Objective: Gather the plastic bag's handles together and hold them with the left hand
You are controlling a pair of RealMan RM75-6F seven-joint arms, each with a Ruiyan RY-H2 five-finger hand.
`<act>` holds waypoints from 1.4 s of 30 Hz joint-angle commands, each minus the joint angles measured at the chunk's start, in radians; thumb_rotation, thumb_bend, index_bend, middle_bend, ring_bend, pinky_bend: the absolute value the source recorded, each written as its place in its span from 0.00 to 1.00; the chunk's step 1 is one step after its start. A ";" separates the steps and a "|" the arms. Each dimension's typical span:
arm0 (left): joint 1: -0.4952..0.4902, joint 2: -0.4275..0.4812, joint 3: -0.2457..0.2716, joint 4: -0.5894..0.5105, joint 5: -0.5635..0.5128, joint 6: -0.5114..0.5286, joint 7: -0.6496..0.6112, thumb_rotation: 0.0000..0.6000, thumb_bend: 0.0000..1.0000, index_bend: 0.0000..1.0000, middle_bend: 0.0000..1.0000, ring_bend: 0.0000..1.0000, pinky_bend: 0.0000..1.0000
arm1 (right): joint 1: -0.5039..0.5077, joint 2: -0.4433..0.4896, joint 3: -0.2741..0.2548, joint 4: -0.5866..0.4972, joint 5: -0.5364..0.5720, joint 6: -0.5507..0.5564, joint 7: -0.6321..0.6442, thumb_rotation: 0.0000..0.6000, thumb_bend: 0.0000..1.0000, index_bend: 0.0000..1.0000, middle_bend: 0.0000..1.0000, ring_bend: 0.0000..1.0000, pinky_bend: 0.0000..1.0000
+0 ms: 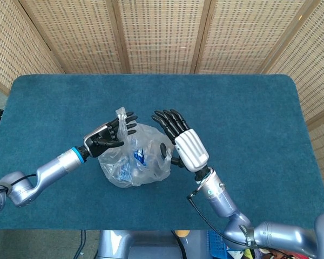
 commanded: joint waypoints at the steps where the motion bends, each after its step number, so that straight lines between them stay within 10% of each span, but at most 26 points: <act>1: -0.026 -0.040 0.002 0.041 0.020 0.045 -0.090 1.00 0.10 0.11 0.13 0.06 0.09 | -0.003 0.002 -0.004 0.000 -0.003 0.001 -0.003 1.00 0.71 0.01 0.09 0.00 0.00; 6: -0.026 -0.083 0.010 0.114 0.021 0.114 -0.178 1.00 0.28 0.27 0.34 0.23 0.17 | -0.011 0.009 -0.009 0.002 -0.004 0.003 -0.004 1.00 0.71 0.01 0.09 0.00 0.00; 16: 0.017 -0.114 0.106 0.264 0.105 0.261 -0.258 1.00 0.31 0.54 0.72 0.57 0.41 | -0.015 0.003 -0.005 0.031 0.014 -0.004 0.005 1.00 0.71 0.01 0.09 0.00 0.00; 21: -0.031 -0.112 0.280 0.474 0.357 0.394 -0.319 1.00 0.28 0.37 0.48 0.33 0.26 | -0.021 0.007 -0.008 0.040 0.011 -0.002 0.017 1.00 0.71 0.02 0.10 0.00 0.00; 27: -0.003 -0.169 0.247 0.519 0.273 0.464 -0.373 1.00 0.24 0.23 0.25 0.18 0.11 | -0.025 0.019 -0.007 0.036 0.007 -0.002 0.023 1.00 0.72 0.02 0.11 0.00 0.00; 42: -0.019 -0.175 0.204 0.368 0.186 0.526 -0.259 1.00 0.24 0.21 0.22 0.18 0.13 | -0.032 0.042 -0.009 -0.002 -0.006 -0.004 0.024 1.00 0.72 0.02 0.11 0.00 0.00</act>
